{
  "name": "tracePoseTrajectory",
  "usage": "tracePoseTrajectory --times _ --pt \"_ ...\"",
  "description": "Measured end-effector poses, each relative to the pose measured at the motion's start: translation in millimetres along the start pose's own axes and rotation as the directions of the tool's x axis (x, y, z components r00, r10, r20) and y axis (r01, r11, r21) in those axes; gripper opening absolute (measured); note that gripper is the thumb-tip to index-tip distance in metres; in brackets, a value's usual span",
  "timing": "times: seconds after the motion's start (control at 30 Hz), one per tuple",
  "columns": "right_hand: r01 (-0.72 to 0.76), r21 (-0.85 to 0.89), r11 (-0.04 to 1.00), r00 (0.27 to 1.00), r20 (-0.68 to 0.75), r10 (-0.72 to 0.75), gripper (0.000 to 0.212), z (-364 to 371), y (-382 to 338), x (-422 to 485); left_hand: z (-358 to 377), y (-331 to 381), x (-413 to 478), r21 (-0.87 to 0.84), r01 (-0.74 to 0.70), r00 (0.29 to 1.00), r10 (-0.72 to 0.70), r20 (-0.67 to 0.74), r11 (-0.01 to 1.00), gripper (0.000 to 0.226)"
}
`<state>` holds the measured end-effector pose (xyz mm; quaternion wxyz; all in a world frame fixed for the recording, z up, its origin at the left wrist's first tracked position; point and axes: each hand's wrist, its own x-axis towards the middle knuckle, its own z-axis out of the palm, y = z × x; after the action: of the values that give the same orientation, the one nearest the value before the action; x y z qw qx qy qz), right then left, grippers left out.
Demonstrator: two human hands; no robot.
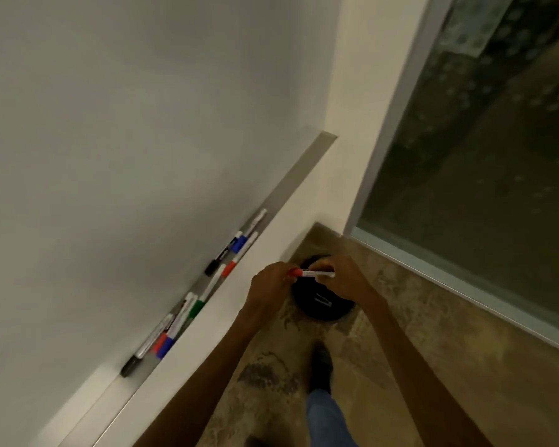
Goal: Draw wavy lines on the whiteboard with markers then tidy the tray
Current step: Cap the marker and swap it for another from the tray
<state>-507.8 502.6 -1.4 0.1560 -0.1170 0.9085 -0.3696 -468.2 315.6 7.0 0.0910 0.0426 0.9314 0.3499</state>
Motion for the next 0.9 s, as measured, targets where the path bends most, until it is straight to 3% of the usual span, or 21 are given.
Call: tracePoseTrajectory --times 0.1,0.17,0.53,0.67,0.77,0.83,0.9 --pt "-0.178 -0.006 0.984 0.983 0.034 0.178 0.022 2.8 45.5 15.2 34.9 1.6 43.3 0.072 0.015 1.000 -0.017 0.025 0.997 0.028" --pt "-0.223 0.008 0.975 0.975 0.012 0.223 0.024 5.4 70.0 27.2 58.6 -0.4 69.7 0.143 0.001 0.999 -0.006 0.034 0.990 0.027" --pt "-0.291 0.037 0.956 0.957 0.002 0.291 0.025 15.6 161.3 80.1 159.1 -23.9 157.4 0.343 -0.082 0.996 0.070 0.047 0.936 0.014" --pt "-0.338 0.050 0.940 0.941 0.054 0.335 0.025 37.8 196.3 89.9 192.5 -51.9 171.1 0.376 -0.120 0.990 0.084 0.113 0.919 0.028" --pt "-0.381 0.039 0.924 0.921 0.107 0.375 0.052 45.6 211.9 90.8 203.8 -65.8 176.0 0.382 -0.098 0.989 0.049 0.136 0.919 0.049" --pt "-0.421 0.046 0.906 0.904 0.102 0.415 0.060 45.9 220.0 89.7 204.6 -67.4 176.8 0.365 -0.064 0.993 0.021 0.120 0.929 0.051" --pt "-0.462 0.063 0.884 0.886 0.075 0.458 0.054 42.4 220.6 88.2 200.6 -63.0 176.3 0.350 -0.034 0.995 -0.002 0.102 0.936 0.048"
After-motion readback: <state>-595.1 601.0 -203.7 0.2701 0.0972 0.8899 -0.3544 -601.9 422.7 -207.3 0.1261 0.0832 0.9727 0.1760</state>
